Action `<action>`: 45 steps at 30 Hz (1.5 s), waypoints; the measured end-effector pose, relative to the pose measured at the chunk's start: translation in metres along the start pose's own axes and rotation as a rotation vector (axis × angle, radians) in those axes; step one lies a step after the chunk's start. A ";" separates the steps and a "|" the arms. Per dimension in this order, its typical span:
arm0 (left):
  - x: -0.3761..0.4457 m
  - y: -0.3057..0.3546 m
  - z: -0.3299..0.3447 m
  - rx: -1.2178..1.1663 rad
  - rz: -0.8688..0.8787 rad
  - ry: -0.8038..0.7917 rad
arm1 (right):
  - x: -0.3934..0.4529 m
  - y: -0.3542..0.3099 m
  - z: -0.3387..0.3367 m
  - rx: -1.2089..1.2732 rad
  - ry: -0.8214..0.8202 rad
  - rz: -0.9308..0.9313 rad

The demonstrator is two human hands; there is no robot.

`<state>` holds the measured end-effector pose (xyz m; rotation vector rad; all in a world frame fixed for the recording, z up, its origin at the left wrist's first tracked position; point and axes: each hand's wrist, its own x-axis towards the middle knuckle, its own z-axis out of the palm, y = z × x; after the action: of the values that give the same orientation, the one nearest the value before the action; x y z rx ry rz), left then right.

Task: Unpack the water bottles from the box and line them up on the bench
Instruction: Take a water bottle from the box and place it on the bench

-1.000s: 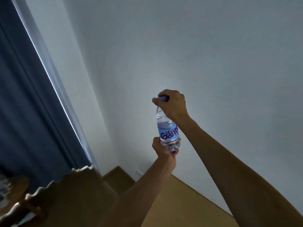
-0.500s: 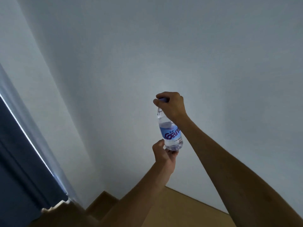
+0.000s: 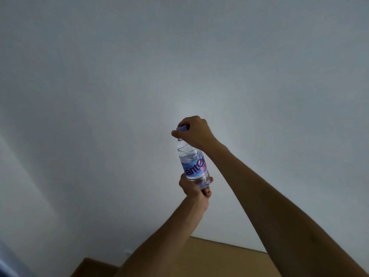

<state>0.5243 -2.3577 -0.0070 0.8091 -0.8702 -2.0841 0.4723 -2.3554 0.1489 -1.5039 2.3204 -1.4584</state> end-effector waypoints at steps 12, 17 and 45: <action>0.048 -0.022 -0.018 0.187 -0.155 -0.006 | 0.015 0.061 0.008 -0.185 -0.009 0.093; 0.071 -0.025 -0.055 0.468 -0.344 0.026 | 0.000 0.088 0.024 -0.301 -0.142 0.178; 0.214 -0.052 -0.254 1.814 -0.122 -0.221 | -0.084 0.273 0.310 -0.476 -0.560 0.463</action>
<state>0.5805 -2.5839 -0.2493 1.4007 -2.8903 -0.9313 0.4670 -2.4789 -0.2542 -1.1122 2.4757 -0.3343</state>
